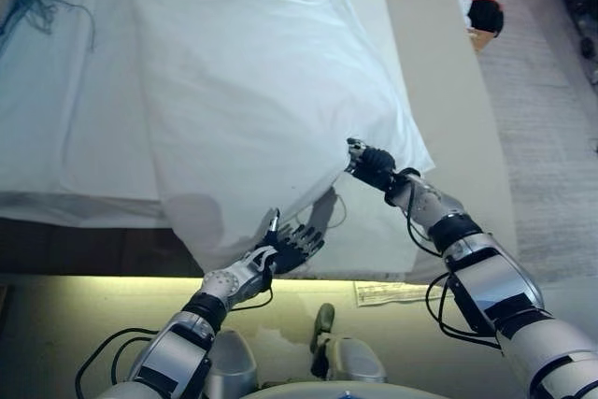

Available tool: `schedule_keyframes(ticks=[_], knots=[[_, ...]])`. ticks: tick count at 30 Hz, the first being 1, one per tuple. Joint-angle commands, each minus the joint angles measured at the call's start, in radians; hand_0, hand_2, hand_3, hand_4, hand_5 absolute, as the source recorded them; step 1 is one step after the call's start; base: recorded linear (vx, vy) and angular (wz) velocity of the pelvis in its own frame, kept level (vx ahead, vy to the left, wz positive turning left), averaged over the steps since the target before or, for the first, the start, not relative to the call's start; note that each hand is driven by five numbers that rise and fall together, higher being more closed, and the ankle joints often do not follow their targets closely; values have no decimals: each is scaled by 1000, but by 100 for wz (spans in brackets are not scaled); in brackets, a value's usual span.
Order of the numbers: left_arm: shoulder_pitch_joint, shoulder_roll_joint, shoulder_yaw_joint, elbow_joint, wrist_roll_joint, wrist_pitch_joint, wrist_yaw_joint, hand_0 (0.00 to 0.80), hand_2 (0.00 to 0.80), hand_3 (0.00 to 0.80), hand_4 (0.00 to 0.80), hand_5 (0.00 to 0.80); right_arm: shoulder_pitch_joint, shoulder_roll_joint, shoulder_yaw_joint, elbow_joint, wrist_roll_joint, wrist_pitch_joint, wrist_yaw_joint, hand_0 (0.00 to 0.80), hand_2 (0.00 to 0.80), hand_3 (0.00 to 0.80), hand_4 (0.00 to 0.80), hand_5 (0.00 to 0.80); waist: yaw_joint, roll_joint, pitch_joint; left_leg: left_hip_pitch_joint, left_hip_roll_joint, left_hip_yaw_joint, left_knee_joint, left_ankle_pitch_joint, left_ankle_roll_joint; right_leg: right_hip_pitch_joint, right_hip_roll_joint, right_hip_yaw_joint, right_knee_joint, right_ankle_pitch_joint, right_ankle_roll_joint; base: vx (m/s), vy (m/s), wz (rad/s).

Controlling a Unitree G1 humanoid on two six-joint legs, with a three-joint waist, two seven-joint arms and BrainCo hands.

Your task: Make the bed neatly

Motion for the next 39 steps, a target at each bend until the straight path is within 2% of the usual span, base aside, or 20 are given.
schedule_keyframes(ticks=[1,7,12,18,23,30,31,32,33,39], knots=[[-99,-96,-5,-22,-98,-55,2,0,0,0,0,0,-24,-35,-29,-102,64,-60,13,800,800,800,800,800,-9,-7,-35,26,51,10,22,-73,21,-7,-3,10,33,-21,41,35,-68,-10],[-146,-125,-6,-53,-194,-176,9,0,0,0,0,0,12,-12,-17,-121,70,-62,7,800,800,800,800,800,-29,-21,-50,40,63,24,20,-75,14,6,8,19,25,-22,42,17,-54,-7],[-165,-161,36,-60,-194,-257,-54,0,0,0,0,0,35,-5,-8,-142,64,-59,-1,800,800,800,800,800,-45,-26,-57,48,68,33,19,-75,8,11,11,25,22,-25,43,0,0,0],[-195,-167,49,-68,-194,-316,-65,0,0,0,0,0,51,-3,-1,-153,68,-64,-3,800,800,800,800,800,-55,-30,-62,55,73,41,17,-77,2,15,10,25,18,-24,48,1,-3,-1],[-206,-167,67,-55,-194,-359,-54,0,0,0,0,0,44,1,3,-147,59,-66,-1,800,800,800,800,800,-56,-20,-62,57,71,39,13,-75,-2,17,4,20,17,-27,49,-6,15,-1],[-212,-148,97,-18,-194,-381,-42,0,0,0,0,0,34,1,3,-137,61,-63,-8,800,800,800,800,800,-48,-6,-62,59,67,29,9,-73,-4,18,-5,7,24,-32,52,-1,11,0],[-210,-147,97,-19,-194,-392,-36,314,314,314,314,314,34,1,4,-138,61,-62,-10,800,800,800,800,800,-47,-4,-63,60,66,28,7,-72,-5,18,-6,5,24,-32,53,0,0,0],[-207,-147,100,-18,-194,-402,-35,536,536,536,536,536,36,1,4,-141,60,-61,-13,800,800,800,800,800,-46,-1,-63,62,65,26,5,-71,-5,20,-7,3,25,-32,53,0,0,0],[-202,-146,105,-17,-194,-408,-33,800,800,800,800,800,37,-1,2,-141,59,-58,-15,800,800,800,800,800,-44,2,-64,65,64,23,3,-70,-5,23,-8,1,24,-33,53,9,23,3],[-180,-135,129,-19,-194,-464,-19,800,800,800,800,800,59,-2,-9,-144,50,-60,-18,800,800,800,800,800,-33,10,-69,69,59,12,-4,-65,-8,29,-14,-13,23,-33,56,12,8,3]])
